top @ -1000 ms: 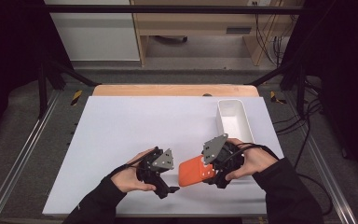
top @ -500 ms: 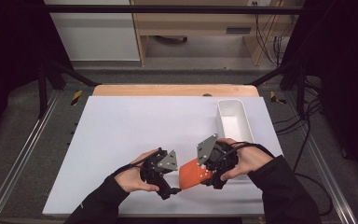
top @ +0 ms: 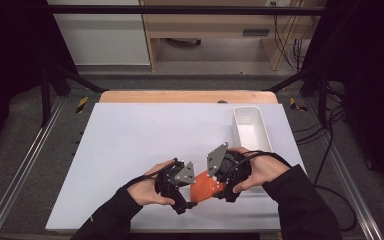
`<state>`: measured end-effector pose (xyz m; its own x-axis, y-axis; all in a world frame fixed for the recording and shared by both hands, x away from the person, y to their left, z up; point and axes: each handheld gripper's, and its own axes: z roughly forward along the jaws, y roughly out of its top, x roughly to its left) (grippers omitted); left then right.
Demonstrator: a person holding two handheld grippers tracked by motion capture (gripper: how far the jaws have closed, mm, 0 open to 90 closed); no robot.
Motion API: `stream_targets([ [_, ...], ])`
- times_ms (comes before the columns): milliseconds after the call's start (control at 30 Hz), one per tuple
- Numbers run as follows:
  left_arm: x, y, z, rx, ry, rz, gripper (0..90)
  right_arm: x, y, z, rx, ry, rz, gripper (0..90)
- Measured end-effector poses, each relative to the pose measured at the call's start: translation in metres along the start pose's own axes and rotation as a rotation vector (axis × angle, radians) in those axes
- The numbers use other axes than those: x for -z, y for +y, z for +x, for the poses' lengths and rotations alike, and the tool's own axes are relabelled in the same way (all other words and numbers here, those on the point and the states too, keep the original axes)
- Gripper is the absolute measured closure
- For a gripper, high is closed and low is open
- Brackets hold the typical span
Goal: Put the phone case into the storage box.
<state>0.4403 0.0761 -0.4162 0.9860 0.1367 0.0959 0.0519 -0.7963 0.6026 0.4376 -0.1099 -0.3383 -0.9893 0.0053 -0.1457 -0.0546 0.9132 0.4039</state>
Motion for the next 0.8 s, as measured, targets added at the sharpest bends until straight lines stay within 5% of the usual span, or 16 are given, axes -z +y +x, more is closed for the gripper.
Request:
stream_targets([
  [800,-0.009,0.015,-0.002,-0.041,0.002,0.069,0.4,-0.004,0.008,-0.002,-0.005,0.011,0.014,16.3],
])
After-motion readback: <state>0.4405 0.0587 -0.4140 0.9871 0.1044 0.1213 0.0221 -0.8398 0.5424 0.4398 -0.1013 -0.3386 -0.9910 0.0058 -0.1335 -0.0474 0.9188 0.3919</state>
